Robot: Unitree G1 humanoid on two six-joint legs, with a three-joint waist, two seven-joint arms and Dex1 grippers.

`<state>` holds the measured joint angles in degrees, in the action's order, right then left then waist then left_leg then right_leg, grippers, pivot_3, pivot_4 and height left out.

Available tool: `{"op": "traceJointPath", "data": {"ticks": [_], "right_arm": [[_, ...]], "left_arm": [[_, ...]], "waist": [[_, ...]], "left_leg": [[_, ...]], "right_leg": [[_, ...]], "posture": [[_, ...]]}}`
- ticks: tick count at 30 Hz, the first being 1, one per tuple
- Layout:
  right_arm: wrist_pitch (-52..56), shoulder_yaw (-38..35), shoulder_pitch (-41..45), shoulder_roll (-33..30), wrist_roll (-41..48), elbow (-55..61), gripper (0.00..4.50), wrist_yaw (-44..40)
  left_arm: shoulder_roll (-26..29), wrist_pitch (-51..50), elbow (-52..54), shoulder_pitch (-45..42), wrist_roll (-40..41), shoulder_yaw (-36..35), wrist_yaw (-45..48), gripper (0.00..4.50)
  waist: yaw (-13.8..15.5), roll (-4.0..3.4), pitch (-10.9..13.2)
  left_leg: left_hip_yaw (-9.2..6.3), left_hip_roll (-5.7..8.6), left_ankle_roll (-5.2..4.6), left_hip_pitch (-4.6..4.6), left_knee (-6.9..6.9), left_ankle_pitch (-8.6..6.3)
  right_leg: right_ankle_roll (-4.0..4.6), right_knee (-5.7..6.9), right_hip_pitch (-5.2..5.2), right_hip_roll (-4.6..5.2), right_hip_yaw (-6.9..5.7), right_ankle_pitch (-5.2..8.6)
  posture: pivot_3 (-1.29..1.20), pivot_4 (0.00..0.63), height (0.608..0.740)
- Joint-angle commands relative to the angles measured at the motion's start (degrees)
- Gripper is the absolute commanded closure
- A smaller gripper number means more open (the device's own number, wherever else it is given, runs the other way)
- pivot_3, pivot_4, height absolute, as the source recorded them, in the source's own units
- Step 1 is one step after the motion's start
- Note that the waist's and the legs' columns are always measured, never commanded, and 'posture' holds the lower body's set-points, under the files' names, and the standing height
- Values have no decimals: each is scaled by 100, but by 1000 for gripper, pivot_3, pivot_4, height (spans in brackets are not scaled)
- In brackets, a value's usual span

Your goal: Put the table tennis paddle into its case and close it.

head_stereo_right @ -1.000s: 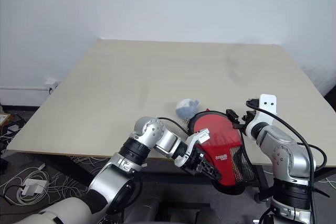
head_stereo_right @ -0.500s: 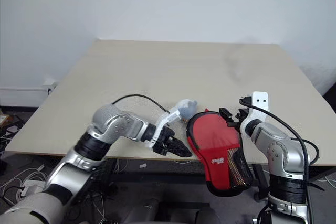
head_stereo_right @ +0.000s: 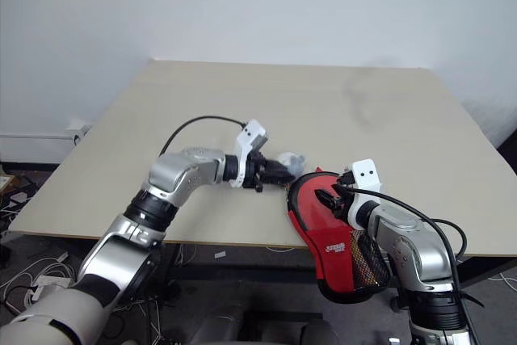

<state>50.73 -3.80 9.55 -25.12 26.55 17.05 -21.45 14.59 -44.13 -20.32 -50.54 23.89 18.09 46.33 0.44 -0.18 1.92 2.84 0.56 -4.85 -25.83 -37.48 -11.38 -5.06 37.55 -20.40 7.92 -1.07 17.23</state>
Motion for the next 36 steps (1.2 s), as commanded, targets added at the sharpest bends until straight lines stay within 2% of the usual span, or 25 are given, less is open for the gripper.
{"op": "traceJointPath", "data": {"ticks": [1,2,12,19,22,26,27,31,34,36], "right_arm": [[-163,15,28,48,-101,-47,3408,-3],[-149,31,54,89,-141,-164,3710,52],[-262,218,78,359,-468,-783,3710,142],[-231,200,140,422,-575,-883,3710,224],[-196,149,171,436,-598,-965,3755,288],[-179,141,201,453,-580,-1011,3755,316],[-178,158,211,450,-592,-1011,3755,322],[-194,151,256,452,-593,-1030,3755,350],[-200,106,276,451,-575,-1057,3755,358],[-147,143,269,422,-568,-1055,3755,329]], "left_arm": [[-120,531,-459,-296,-310,-115,165,2354],[-178,625,-670,-389,-348,-172,190,2354],[-882,2036,-3040,-1137,-1210,-332,3,2354],[-1093,1976,-3842,-1284,-1547,-401,309,2354],[-1143,2023,-4170,-1315,-1824,-401,-20,1574],[-1192,1918,-4500,-1369,-2166,-302,-92,150],[-1206,1846,-4534,-1387,-2184,-314,36,29],[-1252,1695,-4598,-1457,-2187,-493,200,29],[-1302,1784,-4691,-1503,-2210,-640,-9,29],[-1344,1804,-4762,-1581,-2106,-863,-140,401]], "waist": [[0,2,0],[0,2,0],[0,23,4],[1,30,1],[2,32,0],[1,33,-1],[2,33,-1],[2,34,-1],[4,34,-1],[6,34,-2]], "left_leg": [[0,1,0,0,0,0],[0,1,0,0,-1,0],[-5,-1,-10,-2,-13,-4],[-9,-3,-30,-2,-21,-17],[-13,-8,-32,-2,-27,-19],[-16,-5,-32,-2,-28,-20],[-16,-4,-32,-2,-28,-20],[-17,-9,-31,-2,-30,-20],[-18,-10,-31,-2,-30,-20],[-19,-11,-31,-2,-31,-20]], "right_leg": [[0,0,2,-1,-1,0],[0,1,1,-1,-2,0],[-1,6,4,-5,-6,0],[-1,10,7,-6,-10,0],[-1,10,10,-4,-12,0],[-1,12,12,-5,-15,-1],[-1,12,12,-5,-15,-1],[-1,12,12,-4,-16,-1],[-1,12,12,-3,-16,-1],[-1,13,13,-2,-16,-1]], "posture": [[0,0,715],[0,0,715],[0,0,715],[0,0,715],[0,0,715],[0,0,715],[0,0,715],[0,0,715],[0,0,715],[0,0,715]]}}
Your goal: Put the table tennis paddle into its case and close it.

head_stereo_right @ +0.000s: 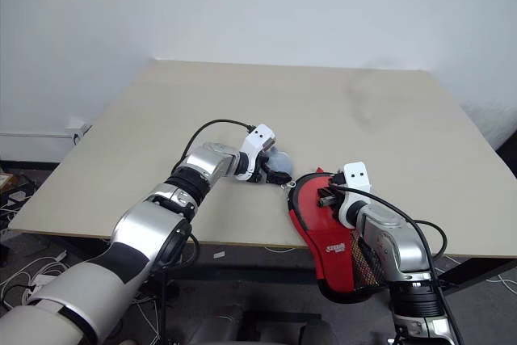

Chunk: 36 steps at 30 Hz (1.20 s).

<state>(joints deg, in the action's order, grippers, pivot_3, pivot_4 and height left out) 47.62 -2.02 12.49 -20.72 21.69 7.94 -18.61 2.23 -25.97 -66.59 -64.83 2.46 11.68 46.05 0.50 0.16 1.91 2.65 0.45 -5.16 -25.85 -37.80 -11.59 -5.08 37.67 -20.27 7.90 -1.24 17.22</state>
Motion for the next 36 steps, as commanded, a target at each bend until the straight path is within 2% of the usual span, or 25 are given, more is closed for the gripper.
{"op": "traceJointPath", "data": {"ticks": [1,6,9,11,15,25,36], "right_arm": [[195,9,-44,-42,-82,-118,3755,13],[415,177,-144,-111,-41,17,3755,-113],[547,359,-197,-180,-78,83,4359,-192],[602,447,-217,-206,-123,69,4500,-229],[689,574,-250,-218,-146,158,4500,-333],[896,641,-420,-152,-245,222,4500,-218],[966,774,-494,-48,-478,207,4500,49]], "left_arm": [[-120,36,-163,-180,28,-271,-142,635],[-191,185,-319,-354,-63,-462,-367,2231],[-231,390,-420,-509,-44,-621,-602,3095],[-278,492,-492,-584,-45,-703,-720,3550],[-395,735,-594,-693,-75,-792,-736,3550],[-634,1215,-914,-1145,-145,-1128,-1501,3550],[-1013,1495,-1051,-1353,-440,-1158,-1505,3550]], "waist": [[0,0,0],[5,1,0],[0,2,-1],[-2,2,-1],[-6,5,-1],[-5,10,-1],[-5,20,-4]], "left_leg": [[0,0,0,0,0,0],[-1,2,-1,0,-2,0],[-3,2,-1,0,-2,-1],[-2,4,-1,0,-2,-1],[-1,4,-1,0,-2,-1],[-2,5,0,0,-4,-2],[-2,7,2,0,-8,-2]], "right_leg": [[0,0,0,0,0,0],[0,0,2,1,-2,0],[0,0,2,1,-3,0],[0,1,2,0,-2,0],[0,1,1,-1,-2,0],[-1,2,1,-1,-3,0],[-1,6,2,-2,-4,-1]], "posture": [[0,0,715],[0,0,715],[0,0,715],[0,0,715],[0,0,715],[0,0,715],[0,0,715]]}}
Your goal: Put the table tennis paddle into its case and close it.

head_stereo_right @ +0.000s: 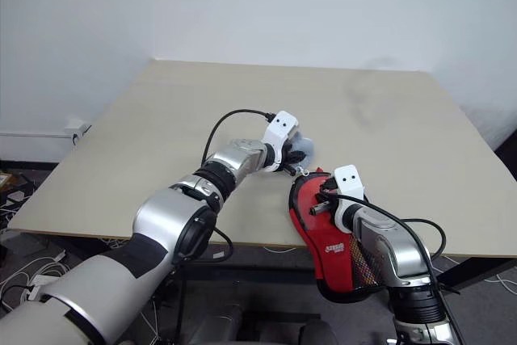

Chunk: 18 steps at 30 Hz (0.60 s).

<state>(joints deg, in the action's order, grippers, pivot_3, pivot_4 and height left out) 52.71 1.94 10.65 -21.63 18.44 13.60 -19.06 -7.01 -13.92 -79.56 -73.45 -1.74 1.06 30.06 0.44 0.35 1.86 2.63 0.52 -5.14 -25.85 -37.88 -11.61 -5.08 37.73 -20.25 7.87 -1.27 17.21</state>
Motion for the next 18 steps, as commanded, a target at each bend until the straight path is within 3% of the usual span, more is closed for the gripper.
{"op": "traceJointPath", "data": {"ticks": [1,9,18], "right_arm": [[466,392,-342,59,-169,-314,4500,114],[510,352,-624,59,-206,-3,4500,290],[335,333,-645,134,-306,96,4500,408]], "left_arm": [[-118,313,238,-506,-42,-105,87,3550],[-426,694,198,-705,-17,-463,-584,3550],[-863,1024,222,-530,-15,-584,169,3550]], "waist": [[1,0,0],[26,1,0],[46,2,1]], "left_leg": [[0,0,0,0,0,0],[-4,-4,-1,-4,-2,0],[-6,5,0,-8,-5,0]], "right_leg": [[0,0,0,0,0,0],[0,0,0,6,-3,0],[0,0,-1,7,-7,0]], "posture": [[0,0,715],[0,0,715],[0,0,715]]}}
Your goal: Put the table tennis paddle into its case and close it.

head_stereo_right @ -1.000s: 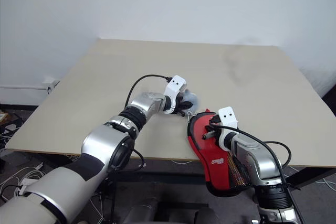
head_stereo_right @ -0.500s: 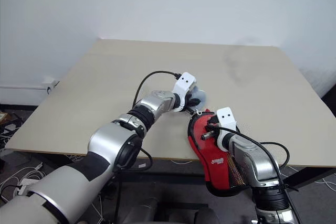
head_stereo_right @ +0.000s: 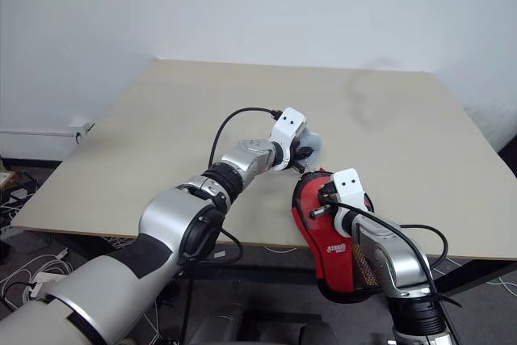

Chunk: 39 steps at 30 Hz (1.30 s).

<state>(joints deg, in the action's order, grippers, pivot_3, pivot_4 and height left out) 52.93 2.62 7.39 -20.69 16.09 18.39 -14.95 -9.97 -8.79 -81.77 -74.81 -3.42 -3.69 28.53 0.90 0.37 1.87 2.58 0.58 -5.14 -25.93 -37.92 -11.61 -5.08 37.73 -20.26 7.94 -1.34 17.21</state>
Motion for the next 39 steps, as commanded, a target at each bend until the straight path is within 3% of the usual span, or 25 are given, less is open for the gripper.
{"op": "traceJointPath", "data": {"ticks": [1,4,8,24,27,31,36,39], "right_arm": [[306,263,-314,41,-87,-392,4500,-13],[266,268,-268,47,-148,-457,4500,-26],[157,256,-189,22,-179,-551,4500,-65],[51,-505,-76,-709,186,9,4500,-866],[-31,-742,-169,-824,330,315,3940,-994],[-186,-994,-245,-805,458,481,2518,-1047],[10,-1836,-14,-694,1086,596,767,-1023],[33,-2179,198,-686,1219,445,767,-867]], "left_arm": [[-575,503,441,-353,130,-82,415,3550],[-547,540,454,-227,94,-9,784,2870],[-420,536,464,-111,-33,169,1309,1406],[1024,402,1297,401,462,195,4354,1406],[1378,222,1751,628,587,224,4741,1359],[1674,-219,2400,927,794,234,4982,1359],[1849,-852,4376,2087,852,886,5291,1359],[1851,-1126,5260,2623,860,1257,5145,1359]], "waist": [[0,0,0],[-1,0,0],[-14,1,-1],[-47,-5,-4],[-46,-6,-3],[-47,-11,1],[-47,-19,1],[-39,-20,1]], "left_leg": [[0,2,0,0,0,0],[-1,3,0,0,0,0],[-1,2,-1,0,0,-1],[2,-14,-6,1,2,-3],[2,-22,-5,0,0,-2],[3,-22,-6,-3,0,-1],[6,-30,1,-5,-1,4],[5,-34,3,-5,-3,6]], "right_leg": [[0,0,0,0,0,0],[0,0,0,0,-2,0],[0,0,1,-2,-1,0],[0,0,-2,-4,0,0],[0,-1,-1,-1,2,0],[0,1,-5,-4,3,0],[0,-1,-4,-2,8,0],[1,1,-2,-3,7,0]], "posture": [[0,0,715],[0,0,715],[0,0,715],[0,0,715],[0,0,715],[0,0,715],[0,0,715],[0,0,715]]}}
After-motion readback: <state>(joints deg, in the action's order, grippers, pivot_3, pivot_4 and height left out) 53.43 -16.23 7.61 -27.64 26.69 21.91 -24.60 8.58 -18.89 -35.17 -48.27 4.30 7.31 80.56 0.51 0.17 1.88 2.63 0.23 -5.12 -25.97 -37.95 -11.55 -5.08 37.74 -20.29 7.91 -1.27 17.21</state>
